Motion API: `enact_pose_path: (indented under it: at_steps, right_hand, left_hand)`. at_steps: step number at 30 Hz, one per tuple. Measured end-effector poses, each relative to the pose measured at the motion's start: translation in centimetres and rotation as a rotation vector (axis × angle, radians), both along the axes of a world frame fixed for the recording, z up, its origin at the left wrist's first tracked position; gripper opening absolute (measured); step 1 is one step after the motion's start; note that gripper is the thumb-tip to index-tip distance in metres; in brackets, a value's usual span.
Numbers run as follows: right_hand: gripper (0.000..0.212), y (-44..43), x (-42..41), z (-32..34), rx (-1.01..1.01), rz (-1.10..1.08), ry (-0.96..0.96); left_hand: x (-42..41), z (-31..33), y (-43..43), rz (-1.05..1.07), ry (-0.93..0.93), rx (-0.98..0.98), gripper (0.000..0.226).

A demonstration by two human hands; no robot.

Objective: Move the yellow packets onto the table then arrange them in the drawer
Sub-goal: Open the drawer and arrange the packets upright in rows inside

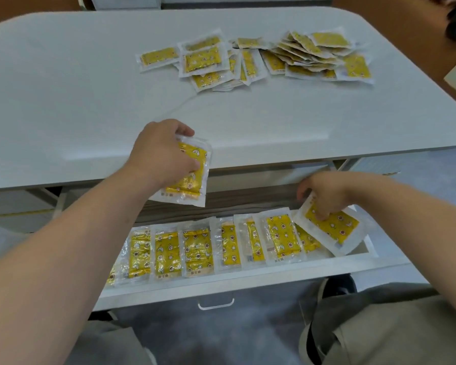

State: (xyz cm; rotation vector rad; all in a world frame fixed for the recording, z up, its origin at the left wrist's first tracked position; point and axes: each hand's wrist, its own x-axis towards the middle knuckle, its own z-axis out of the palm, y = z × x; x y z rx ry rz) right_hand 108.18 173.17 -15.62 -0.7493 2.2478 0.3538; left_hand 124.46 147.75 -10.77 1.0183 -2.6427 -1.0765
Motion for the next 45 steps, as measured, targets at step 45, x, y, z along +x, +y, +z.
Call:
enact_pose_path:
  at_steps: [45]
  right_hand:
    - [0.058,-3.6,2.4,1.9,-0.472,-0.263,-0.899]
  left_hand:
    - [1.0,-3.7,6.7,-0.027,-0.043,0.617,0.046]
